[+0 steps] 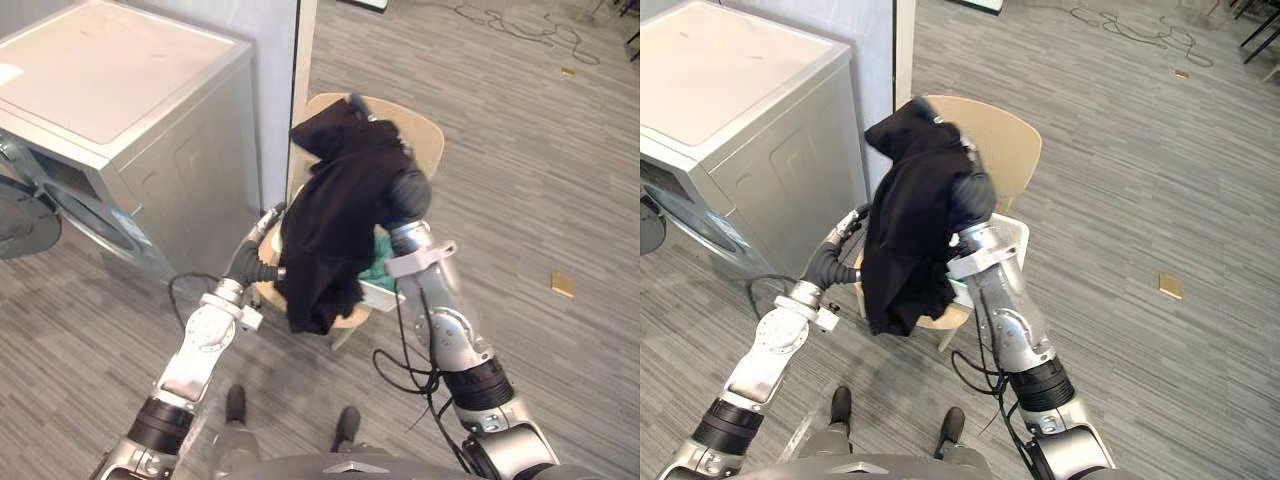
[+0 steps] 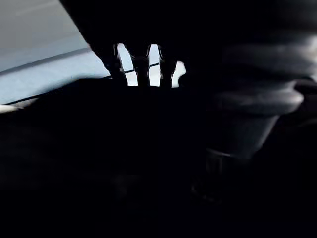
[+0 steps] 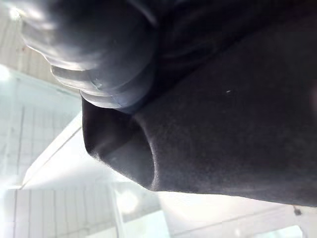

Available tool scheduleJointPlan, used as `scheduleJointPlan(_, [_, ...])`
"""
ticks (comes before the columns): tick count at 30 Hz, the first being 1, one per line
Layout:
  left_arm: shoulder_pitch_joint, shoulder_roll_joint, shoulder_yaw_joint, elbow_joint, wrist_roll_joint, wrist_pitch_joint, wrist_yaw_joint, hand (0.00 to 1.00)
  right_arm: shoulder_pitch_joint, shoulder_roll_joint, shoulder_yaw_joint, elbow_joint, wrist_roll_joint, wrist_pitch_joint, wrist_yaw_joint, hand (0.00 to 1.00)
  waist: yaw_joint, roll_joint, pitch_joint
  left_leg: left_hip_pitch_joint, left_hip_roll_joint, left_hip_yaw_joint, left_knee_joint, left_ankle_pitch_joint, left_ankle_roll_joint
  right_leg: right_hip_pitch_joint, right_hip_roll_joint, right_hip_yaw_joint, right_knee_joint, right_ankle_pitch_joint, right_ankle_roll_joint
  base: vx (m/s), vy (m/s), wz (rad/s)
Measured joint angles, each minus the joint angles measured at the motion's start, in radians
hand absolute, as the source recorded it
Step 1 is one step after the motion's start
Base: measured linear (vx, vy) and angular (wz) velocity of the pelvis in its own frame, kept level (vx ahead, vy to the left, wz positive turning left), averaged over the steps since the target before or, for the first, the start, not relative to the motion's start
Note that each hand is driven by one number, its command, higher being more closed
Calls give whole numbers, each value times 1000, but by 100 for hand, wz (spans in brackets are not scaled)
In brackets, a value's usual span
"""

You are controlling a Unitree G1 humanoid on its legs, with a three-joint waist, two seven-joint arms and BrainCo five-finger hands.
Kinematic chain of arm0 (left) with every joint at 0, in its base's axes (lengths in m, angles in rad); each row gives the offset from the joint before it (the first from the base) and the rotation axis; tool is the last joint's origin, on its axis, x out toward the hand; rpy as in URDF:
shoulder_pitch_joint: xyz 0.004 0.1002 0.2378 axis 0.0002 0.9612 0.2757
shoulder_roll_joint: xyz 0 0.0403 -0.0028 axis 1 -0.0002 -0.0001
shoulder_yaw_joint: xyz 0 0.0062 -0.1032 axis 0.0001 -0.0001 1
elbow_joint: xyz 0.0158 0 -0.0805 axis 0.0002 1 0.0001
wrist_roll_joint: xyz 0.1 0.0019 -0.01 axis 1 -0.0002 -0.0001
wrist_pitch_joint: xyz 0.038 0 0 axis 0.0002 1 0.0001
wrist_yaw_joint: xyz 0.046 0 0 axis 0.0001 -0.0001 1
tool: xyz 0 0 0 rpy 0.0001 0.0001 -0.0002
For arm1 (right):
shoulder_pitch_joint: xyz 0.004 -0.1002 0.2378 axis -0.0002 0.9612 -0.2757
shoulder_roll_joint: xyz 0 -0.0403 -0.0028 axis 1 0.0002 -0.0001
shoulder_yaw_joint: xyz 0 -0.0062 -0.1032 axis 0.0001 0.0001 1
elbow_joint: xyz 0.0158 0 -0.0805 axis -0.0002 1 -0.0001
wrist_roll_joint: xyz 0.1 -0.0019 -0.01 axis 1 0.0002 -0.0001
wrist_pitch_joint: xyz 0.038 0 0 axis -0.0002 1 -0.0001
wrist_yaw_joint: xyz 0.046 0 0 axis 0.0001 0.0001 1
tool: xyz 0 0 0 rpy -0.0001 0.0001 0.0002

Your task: Pick up the laundry basket with both hands and put the clothes into the washing machine.

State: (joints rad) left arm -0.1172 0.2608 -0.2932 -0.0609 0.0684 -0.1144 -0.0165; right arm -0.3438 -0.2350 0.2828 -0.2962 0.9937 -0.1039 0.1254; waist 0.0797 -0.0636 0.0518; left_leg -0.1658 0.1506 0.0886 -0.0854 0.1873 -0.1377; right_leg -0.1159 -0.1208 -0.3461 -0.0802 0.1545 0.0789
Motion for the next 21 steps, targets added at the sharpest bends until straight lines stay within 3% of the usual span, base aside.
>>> scheduleJointPlan(12, [-17,-37,-146,80,-226,54,-61,0,1,45,143,47,-1,22,-3,100,-11,5,-39,2,1,17,-1,-3,-1,-9,0,14,0,-1,2,2,-2,-3])
scheduleJointPlan(13, [-18,-45,-147,88,-246,56,-56,100,1,54,150,48,-2,22,-4,100,-14,5,-42,2,1,18,-1,-3,-1,-9,0,15,0,-1,1,15,-4,-3])
scheduleJointPlan(21, [-54,-77,-140,122,-440,56,20,100,5,82,178,49,-3,19,-11,100,-27,9,-48,10,1,27,-1,-3,-1,-12,0,33,0,0,0,12,-3,-5])
